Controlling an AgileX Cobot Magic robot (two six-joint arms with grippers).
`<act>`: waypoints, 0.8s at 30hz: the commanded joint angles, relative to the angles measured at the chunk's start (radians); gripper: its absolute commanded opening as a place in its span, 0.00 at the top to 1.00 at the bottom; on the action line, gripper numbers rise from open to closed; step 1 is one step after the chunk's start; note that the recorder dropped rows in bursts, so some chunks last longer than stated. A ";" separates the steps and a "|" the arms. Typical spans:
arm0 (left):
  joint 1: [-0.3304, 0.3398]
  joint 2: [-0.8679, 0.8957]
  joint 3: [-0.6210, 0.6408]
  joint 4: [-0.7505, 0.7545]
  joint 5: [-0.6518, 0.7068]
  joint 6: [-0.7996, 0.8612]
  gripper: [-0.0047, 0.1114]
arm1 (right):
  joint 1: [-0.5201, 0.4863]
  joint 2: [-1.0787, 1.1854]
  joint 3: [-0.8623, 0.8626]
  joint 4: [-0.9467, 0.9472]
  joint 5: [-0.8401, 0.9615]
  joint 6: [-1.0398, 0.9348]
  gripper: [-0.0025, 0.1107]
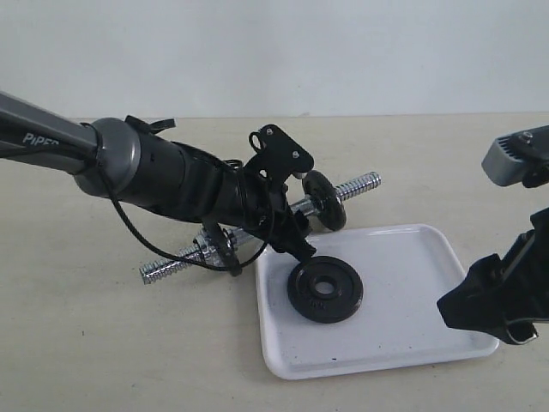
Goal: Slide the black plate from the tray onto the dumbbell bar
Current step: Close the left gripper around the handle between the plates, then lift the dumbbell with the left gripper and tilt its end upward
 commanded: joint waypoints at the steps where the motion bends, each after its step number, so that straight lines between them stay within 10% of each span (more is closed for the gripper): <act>1: -0.003 -0.003 -0.039 -0.002 -0.034 -0.012 0.47 | 0.002 0.001 -0.002 0.005 0.002 -0.009 0.38; 19: -0.003 0.066 -0.072 -0.002 -0.155 0.016 0.61 | 0.002 0.001 -0.002 0.008 0.002 -0.009 0.38; 24: -0.003 0.076 -0.082 -0.012 -0.197 0.018 0.92 | 0.002 0.001 -0.002 0.008 0.002 -0.009 0.38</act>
